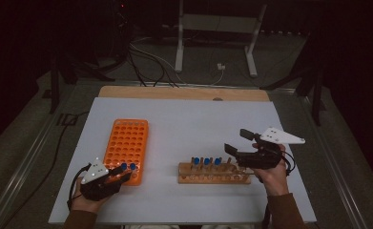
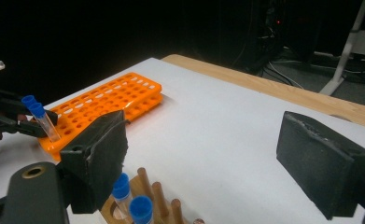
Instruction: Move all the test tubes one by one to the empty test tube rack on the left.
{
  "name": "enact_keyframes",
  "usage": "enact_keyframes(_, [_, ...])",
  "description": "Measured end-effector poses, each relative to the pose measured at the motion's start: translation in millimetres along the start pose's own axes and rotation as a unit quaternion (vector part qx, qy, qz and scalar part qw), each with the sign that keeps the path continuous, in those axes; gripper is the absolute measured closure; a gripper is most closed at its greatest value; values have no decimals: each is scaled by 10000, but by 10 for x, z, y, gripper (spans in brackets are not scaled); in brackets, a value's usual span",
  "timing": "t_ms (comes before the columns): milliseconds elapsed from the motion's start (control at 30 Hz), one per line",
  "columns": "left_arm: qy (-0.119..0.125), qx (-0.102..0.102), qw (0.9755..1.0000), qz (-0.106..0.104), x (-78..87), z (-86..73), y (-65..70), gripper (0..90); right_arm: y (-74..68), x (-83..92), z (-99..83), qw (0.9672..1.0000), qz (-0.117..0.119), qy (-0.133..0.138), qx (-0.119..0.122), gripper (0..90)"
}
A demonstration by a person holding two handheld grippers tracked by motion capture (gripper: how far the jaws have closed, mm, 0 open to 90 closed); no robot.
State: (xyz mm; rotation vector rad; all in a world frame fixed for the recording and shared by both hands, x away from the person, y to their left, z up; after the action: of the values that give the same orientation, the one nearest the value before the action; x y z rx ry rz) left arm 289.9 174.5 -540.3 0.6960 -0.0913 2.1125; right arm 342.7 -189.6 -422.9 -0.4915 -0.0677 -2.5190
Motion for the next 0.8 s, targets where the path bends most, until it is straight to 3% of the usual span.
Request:
enact_keyframes(167, [199,-31,9998,-15,55,70,18,550,8,2,-5,10000,-9,-6,5,164])
enact_keyframes(500, [519,-54,9986,32,149,220,67,277,38,20,-17,10000,-28,-22,-5,164])
enact_keyframes(800, [739,-72,9972,86,213,426,98,167,42,17,-49,10000,-22,-60,-25,162])
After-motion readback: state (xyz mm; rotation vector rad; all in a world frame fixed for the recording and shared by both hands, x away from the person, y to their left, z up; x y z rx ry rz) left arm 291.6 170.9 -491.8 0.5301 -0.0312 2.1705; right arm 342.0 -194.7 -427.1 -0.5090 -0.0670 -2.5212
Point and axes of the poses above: each handheld gripper's, and its own axes: x roughly backward along the jaws, z roughly out of its top, y roughly to its right, the point moved 9 cm from there along -x, roughly forward along the jaws, and after that the axes turned 12 degrees about -z, right-handed, at the moved point
